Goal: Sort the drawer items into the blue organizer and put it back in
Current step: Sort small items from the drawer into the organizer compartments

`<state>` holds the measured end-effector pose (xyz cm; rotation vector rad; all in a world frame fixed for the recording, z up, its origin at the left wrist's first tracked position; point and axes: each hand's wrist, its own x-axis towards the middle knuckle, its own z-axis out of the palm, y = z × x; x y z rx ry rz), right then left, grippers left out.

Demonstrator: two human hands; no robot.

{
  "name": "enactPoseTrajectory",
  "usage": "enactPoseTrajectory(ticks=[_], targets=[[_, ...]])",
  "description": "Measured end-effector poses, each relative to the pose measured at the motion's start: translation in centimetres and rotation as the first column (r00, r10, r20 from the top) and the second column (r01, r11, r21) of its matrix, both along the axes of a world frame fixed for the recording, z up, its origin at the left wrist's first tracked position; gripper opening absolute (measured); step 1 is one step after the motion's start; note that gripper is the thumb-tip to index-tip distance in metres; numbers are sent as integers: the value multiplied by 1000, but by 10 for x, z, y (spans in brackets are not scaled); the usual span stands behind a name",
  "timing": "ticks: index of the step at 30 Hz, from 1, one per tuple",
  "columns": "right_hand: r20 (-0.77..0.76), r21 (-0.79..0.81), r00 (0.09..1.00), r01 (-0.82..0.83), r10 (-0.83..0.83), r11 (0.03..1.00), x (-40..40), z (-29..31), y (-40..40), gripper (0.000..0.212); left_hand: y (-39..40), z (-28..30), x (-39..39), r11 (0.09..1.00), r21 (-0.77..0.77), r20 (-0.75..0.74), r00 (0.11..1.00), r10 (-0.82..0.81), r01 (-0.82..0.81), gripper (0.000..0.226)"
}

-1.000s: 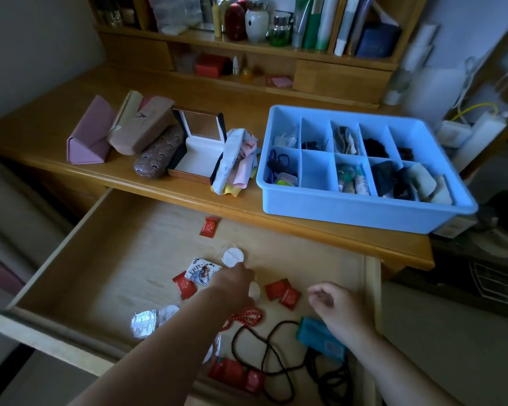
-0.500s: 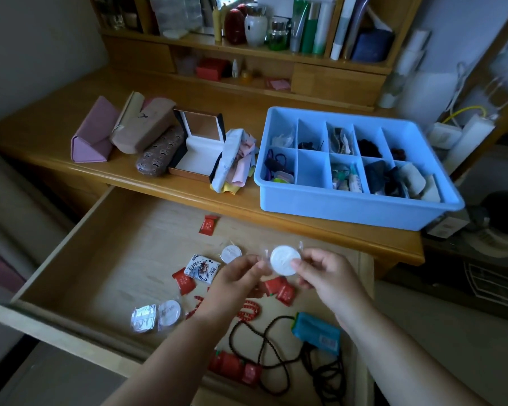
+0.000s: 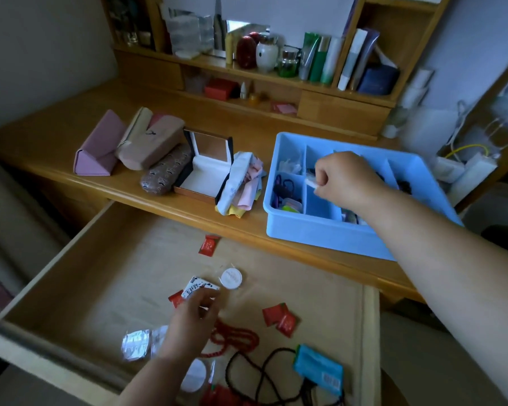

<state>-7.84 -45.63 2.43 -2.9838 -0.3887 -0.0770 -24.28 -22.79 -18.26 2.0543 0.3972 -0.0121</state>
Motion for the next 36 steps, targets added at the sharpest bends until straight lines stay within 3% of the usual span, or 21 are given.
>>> enactPoseTrajectory(ticks=[4,7,10,14,16,18,20,23,25,27,30,33,36], targets=[[-84,-166,996,-28,14,986,-1,-18,6,28,9,-1,0,996,60,-25,997,70,-69,20],[-260,-213,965,-35,-22,976,3,-16,3,17,13,5,-4,992,59,-35,993,110,-108,22],[-283,-372,955,-27,-86,928,7,-23,11,23,28,11,-9,971,236,-57,996,65,-50,17],[-280,-439,955,-37,-97,898,12,-28,15,24,52,24,-15,894,378,-257,955,-148,241,20],[-275,-364,960,-54,-52,930,10,-26,8,23,56,29,-18,767,394,-429,839,-333,506,10],[-145,-177,989,-28,2,984,5,-25,0,21,50,28,-25,613,377,-579,693,-429,694,24],[99,48,994,-53,48,997,-8,-27,-4,16,39,23,-32,535,368,-659,619,-427,760,37],[401,154,906,-210,133,966,-35,-33,-4,15,21,18,-36,407,479,-681,622,-388,778,43],[535,153,826,-300,176,942,-53,-38,-3,16,15,16,-35,363,529,-692,637,-338,767,61],[620,188,761,-382,192,905,-74,-48,1,14,11,16,-34,378,543,-702,652,-286,750,73],[559,224,769,-500,310,836,-109,-82,20,8,4,16,-33,395,500,-732,620,-284,771,46],[255,301,877,-473,408,828,-130,-127,38,3,9,18,-35,478,425,-710,611,-351,769,38],[-110,377,940,-261,323,889,-126,-163,48,8,34,24,-31,700,309,-591,707,-389,644,21]])
